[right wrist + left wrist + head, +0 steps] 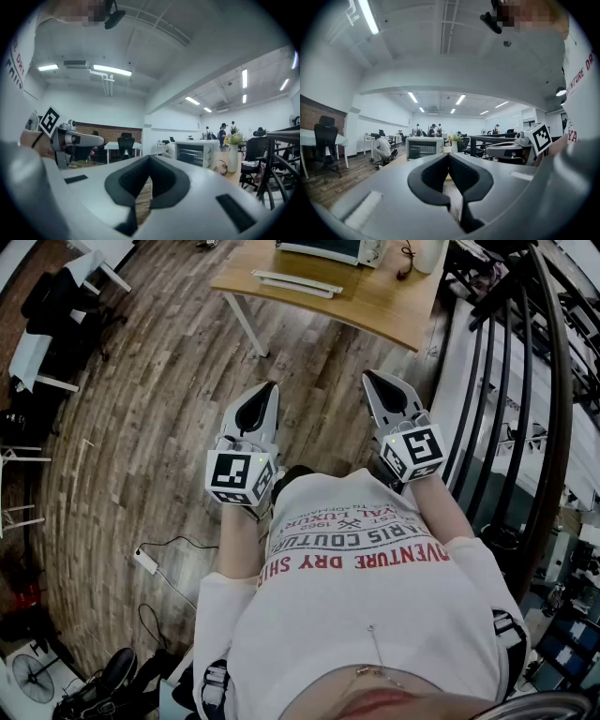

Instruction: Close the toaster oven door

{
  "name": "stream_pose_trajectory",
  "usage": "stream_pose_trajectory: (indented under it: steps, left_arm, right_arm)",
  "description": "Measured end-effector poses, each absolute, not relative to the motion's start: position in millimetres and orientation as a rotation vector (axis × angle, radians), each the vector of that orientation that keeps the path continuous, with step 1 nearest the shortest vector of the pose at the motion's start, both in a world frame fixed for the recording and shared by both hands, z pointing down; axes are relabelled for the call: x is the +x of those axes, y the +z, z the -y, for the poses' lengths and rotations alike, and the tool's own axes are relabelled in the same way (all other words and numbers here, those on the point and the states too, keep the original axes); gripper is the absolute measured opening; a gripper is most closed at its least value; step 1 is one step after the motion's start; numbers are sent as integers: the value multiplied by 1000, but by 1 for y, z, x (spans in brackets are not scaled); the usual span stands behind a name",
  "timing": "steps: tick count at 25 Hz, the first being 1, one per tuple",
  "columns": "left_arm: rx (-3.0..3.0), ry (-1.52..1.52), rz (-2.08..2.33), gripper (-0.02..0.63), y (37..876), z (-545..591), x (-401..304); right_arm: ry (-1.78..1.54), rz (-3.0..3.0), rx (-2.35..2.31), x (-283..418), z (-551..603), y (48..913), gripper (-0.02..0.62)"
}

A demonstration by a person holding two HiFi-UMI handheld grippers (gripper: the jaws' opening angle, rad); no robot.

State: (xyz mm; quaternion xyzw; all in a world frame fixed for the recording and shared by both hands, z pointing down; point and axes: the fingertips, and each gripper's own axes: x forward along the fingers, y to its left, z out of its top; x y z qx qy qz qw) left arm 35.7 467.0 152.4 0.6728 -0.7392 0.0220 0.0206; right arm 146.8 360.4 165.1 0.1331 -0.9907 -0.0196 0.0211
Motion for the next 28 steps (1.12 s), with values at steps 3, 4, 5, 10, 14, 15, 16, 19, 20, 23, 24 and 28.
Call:
stream_pose_trajectory:
  steps: [3,4,5,10,14,15,16,19,20,23,24,28]
  left_arm:
    - [2076,66,2299,12,153,-462,36]
    - [2073,66,2301,12,153,-461,35]
    - [2070,66,2302,12,152,-460,35]
    - [2062,68,2298,12,152,-460,34]
    - [2058,69,2284,12,159,-458,35]
    - [2057,71,2278,12,162,-458,36]
    - [2055,73,2273,12,164,-457,36]
    - [2034,69,2264,12,171,-454,35]
    - [2021,62,2267,12,172,-453,33]
    - [1984,34,2282,65,174,-449,24]
    - [1979,28,2277,149,176,-447,21]
    - [1962,40,2267,184,181,-439,8]
  right_arm:
    - [-60,3075,403,146,-355,165,-14]
    - [-61,3076,400,146,-354,165,-14]
    - [-61,3077,397,146,-354,164,-14]
    - [-45,3080,385,145,-354,164,-14]
    - [-10,3083,385,144,-354,171,-14]
    - [2,3086,388,144,-353,172,-14]
    - [13,3087,391,144,-352,173,-14]
    - [44,3078,401,144,-348,178,-14]
    - [56,3073,402,144,-347,180,-14]
    - [87,3056,408,142,-340,186,-14]
    - [91,3050,410,140,-337,188,-14]
    - [111,3034,427,132,-327,193,-14]
